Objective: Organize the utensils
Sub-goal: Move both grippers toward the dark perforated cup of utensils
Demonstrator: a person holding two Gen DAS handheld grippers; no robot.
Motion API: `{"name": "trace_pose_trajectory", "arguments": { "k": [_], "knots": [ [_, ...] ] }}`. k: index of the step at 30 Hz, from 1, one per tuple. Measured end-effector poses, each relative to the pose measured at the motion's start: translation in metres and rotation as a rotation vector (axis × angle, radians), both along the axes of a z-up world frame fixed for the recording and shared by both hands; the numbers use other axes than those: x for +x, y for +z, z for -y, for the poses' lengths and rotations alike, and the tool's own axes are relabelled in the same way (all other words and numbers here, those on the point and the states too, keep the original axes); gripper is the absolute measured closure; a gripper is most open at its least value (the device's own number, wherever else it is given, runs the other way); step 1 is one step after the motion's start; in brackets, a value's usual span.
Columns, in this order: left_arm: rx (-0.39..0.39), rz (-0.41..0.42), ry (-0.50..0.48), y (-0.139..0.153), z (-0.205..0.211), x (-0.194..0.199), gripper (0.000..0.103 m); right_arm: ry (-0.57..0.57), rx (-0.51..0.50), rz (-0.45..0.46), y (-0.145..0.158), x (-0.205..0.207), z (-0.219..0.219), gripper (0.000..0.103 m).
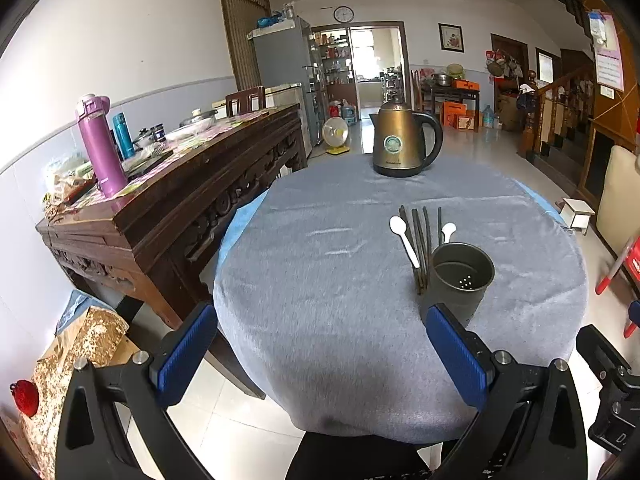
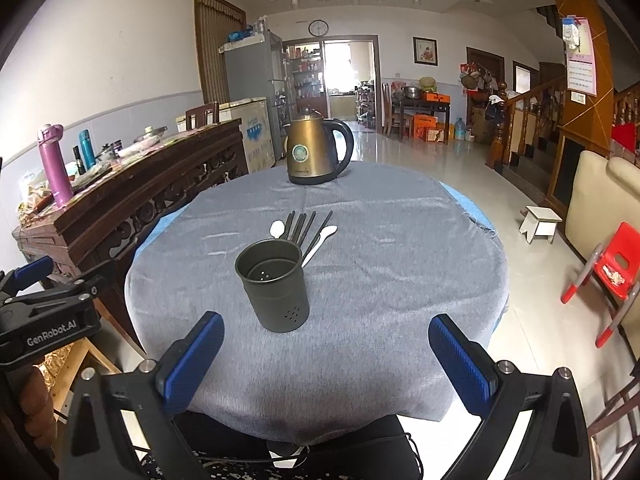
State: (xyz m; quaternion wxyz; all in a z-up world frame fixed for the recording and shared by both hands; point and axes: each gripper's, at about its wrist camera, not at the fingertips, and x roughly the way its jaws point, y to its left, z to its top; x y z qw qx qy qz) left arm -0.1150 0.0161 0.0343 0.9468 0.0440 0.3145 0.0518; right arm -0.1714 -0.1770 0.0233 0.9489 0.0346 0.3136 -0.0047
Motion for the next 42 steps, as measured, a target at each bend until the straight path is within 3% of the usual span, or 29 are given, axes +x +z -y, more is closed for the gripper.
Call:
{"name": "trace_pose_trajectory", "arguments": {
  "k": [21,30,42],
  "knots": [
    [-0.026,-0.001,0.017,-0.002,-0.011,0.002,0.0,0.009,-0.047,0.017,-0.005,0.006,-0.014,0.0],
    [-0.019,-0.018,0.015,-0.007,-0.01,0.007,0.0,-0.027,-0.076,-0.033,-0.012,0.017,-0.011,0.0],
    [-0.004,-0.024,-0.001,-0.01,-0.002,0.006,0.0,-0.047,-0.096,-0.034,-0.011,0.015,-0.009,0.0]
  ]
}}
